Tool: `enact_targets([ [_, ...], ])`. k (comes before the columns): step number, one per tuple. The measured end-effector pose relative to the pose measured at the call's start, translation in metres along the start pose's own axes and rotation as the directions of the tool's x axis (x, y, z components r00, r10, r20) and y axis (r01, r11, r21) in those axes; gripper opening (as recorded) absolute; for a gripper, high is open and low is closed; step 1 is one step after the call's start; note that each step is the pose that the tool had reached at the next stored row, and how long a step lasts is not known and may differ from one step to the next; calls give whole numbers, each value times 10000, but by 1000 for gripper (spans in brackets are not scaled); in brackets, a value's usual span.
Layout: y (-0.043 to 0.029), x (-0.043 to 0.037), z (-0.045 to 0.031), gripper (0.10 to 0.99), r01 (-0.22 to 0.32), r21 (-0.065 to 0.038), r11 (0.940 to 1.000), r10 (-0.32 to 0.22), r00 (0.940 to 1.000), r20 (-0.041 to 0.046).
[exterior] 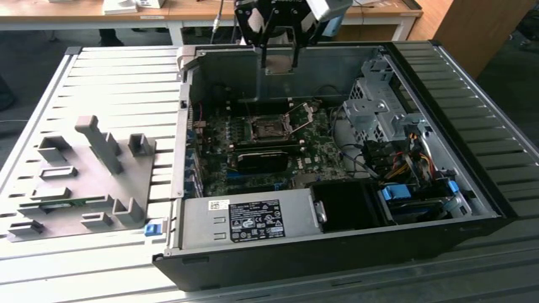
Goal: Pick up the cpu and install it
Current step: 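Place the cpu into insertion slot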
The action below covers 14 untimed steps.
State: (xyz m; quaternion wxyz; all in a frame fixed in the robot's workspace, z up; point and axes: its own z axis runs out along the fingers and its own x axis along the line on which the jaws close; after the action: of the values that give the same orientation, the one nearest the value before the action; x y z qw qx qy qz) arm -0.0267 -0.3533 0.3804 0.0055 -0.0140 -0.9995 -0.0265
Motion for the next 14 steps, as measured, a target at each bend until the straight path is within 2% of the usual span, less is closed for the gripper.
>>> enact_targets([
  [5, 0, -5, 1, 541, -67, -1, 10000, 67, 10000, 5],
  [14, 1, -6, 5, 541, -793, -12, 9968, 793, 9968, 43],
])
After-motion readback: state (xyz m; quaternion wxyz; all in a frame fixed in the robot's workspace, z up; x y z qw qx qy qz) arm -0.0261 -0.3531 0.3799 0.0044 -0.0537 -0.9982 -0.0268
